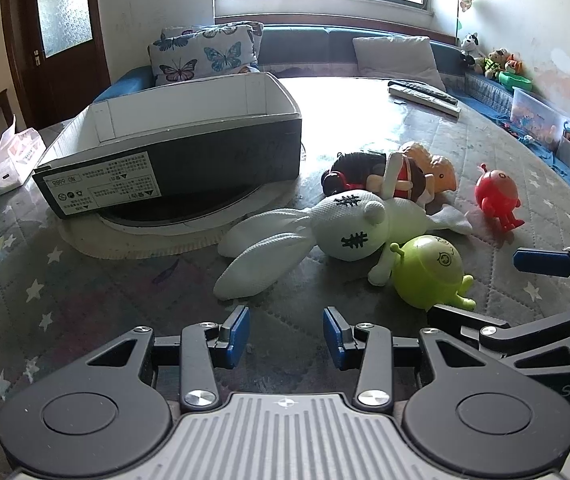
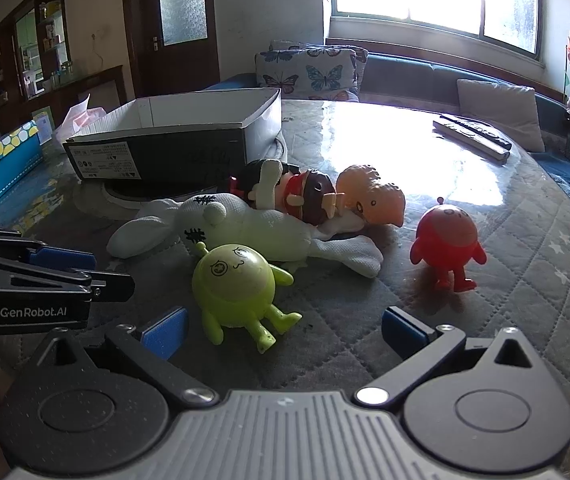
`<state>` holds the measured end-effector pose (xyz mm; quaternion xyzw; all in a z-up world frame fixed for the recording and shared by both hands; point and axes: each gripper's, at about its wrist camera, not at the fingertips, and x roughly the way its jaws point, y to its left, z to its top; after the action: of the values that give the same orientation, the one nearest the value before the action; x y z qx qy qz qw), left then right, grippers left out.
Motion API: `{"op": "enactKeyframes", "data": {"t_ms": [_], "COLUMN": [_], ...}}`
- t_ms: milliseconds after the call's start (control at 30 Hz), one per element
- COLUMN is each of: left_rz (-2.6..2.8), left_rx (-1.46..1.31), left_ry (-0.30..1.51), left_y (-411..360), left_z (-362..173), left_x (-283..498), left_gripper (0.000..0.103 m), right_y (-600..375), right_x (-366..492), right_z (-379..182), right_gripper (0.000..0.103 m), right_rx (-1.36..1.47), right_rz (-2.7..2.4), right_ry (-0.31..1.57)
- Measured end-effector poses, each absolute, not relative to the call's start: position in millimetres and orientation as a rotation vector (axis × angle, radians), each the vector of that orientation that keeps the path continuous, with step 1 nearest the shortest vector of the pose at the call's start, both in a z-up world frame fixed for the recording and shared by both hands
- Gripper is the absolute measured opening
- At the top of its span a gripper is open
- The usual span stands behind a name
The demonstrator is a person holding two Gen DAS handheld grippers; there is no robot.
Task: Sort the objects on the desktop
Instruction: 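Move the left tool toward the green round toy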
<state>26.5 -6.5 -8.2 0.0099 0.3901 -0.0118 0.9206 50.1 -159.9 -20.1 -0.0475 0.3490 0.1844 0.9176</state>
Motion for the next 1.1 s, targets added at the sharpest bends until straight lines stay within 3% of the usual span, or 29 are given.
{"op": "enactKeyframes", "data": {"t_ms": [1100], "left_rz": [-0.03], "left_rx": [-0.003], "left_ry": [0.841], "left_y": [-0.3], "left_z": [-11.8], "left_x": [43.7], "left_gripper": [0.043], "right_y": [-153.7], "right_x": [62.0], "right_z": [-22.4], "right_gripper": [0.103], "right_rx": [-0.095], "right_rz": [0.415], "right_ry": [0.719]}}
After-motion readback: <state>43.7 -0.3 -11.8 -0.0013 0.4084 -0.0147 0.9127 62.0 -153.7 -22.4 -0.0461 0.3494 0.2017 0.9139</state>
